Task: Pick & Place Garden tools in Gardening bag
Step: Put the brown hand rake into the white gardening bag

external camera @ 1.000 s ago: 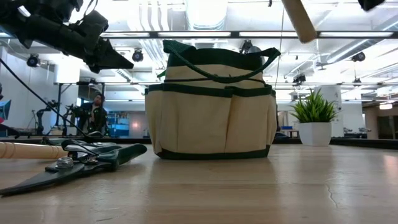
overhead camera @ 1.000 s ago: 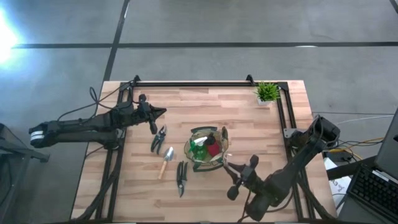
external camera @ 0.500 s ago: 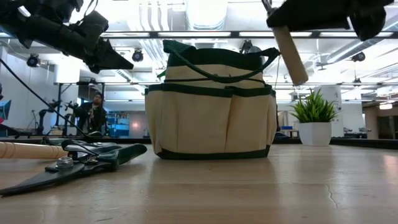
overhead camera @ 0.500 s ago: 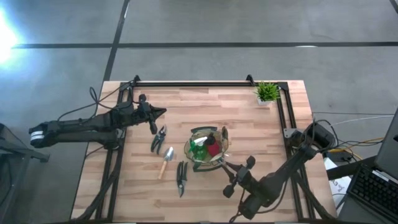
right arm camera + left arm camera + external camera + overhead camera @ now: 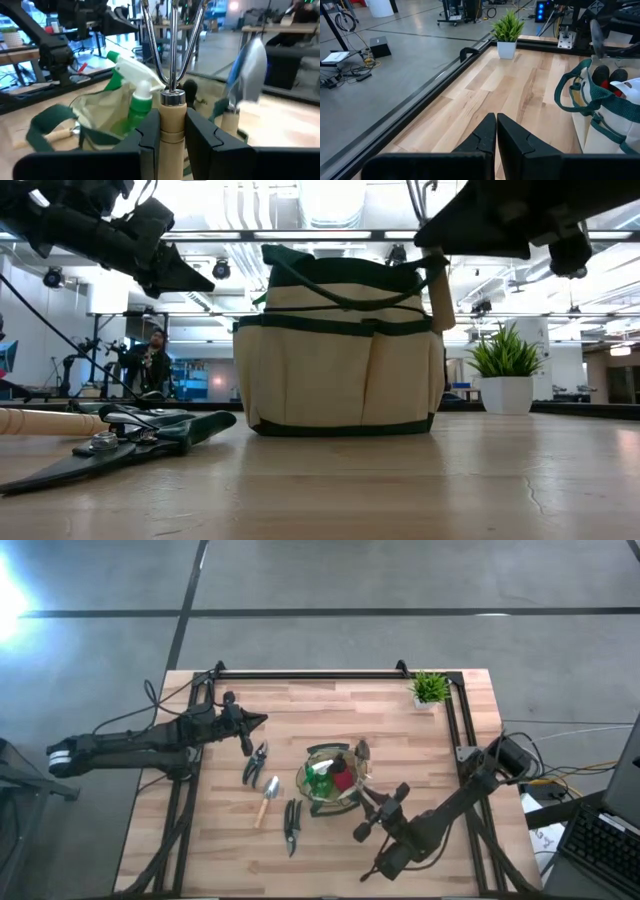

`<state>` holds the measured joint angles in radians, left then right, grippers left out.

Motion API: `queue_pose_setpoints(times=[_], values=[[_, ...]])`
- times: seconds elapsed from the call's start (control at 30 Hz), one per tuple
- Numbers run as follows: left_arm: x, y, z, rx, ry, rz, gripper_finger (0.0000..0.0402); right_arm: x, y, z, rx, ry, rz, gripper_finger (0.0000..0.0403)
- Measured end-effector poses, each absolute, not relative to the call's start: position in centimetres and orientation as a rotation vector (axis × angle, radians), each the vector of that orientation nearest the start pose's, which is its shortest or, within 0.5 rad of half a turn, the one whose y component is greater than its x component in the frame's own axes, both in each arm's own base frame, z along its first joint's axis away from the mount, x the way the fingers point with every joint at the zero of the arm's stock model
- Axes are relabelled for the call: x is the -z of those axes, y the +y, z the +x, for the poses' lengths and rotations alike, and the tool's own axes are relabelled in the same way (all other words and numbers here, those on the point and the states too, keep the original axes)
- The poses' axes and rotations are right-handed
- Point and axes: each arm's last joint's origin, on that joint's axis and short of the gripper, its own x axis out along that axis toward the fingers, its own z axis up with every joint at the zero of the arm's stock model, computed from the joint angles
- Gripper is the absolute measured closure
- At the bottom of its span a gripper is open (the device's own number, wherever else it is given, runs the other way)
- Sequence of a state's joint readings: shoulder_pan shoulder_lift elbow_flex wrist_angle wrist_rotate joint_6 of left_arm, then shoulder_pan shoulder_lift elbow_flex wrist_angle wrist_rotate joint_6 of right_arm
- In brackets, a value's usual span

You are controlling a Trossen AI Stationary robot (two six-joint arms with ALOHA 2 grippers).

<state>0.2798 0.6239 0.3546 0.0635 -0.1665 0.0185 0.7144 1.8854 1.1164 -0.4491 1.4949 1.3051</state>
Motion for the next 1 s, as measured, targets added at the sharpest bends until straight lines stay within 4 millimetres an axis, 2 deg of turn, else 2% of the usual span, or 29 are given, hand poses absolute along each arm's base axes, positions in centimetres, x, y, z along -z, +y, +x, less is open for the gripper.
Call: queue_pose_setpoints(times=[0.27, 0.43, 0.8, 0.9, 1.0], values=[[-23.1, 4.7, 14.5, -0.443, 0.211, 0.006, 0.0382, -16.5, 20.1, 28.2, 0.868, -0.029, 0.061, 0.0353], [-23.1, 4.7, 14.5, -0.443, 0.211, 0.006, 0.0382, -16.7, 20.2, 28.7, 0.874, -0.063, 0.128, 0.0353], [-23.1, 4.7, 14.5, -0.443, 0.212, 0.006, 0.0382, -17.1, 20.6, 29.3, 0.875, -0.066, 0.139, 0.0353], [-23.1, 4.7, 14.5, -0.443, 0.212, 0.006, 0.0382, -16.5, 20.4, 29.6, 0.885, -0.067, 0.138, 0.0353], [-23.1, 4.7, 14.5, -0.443, 0.212, 0.006, 0.0382, -14.9, 20.5, 30.2, 0.893, -0.072, 0.148, 0.0353]])
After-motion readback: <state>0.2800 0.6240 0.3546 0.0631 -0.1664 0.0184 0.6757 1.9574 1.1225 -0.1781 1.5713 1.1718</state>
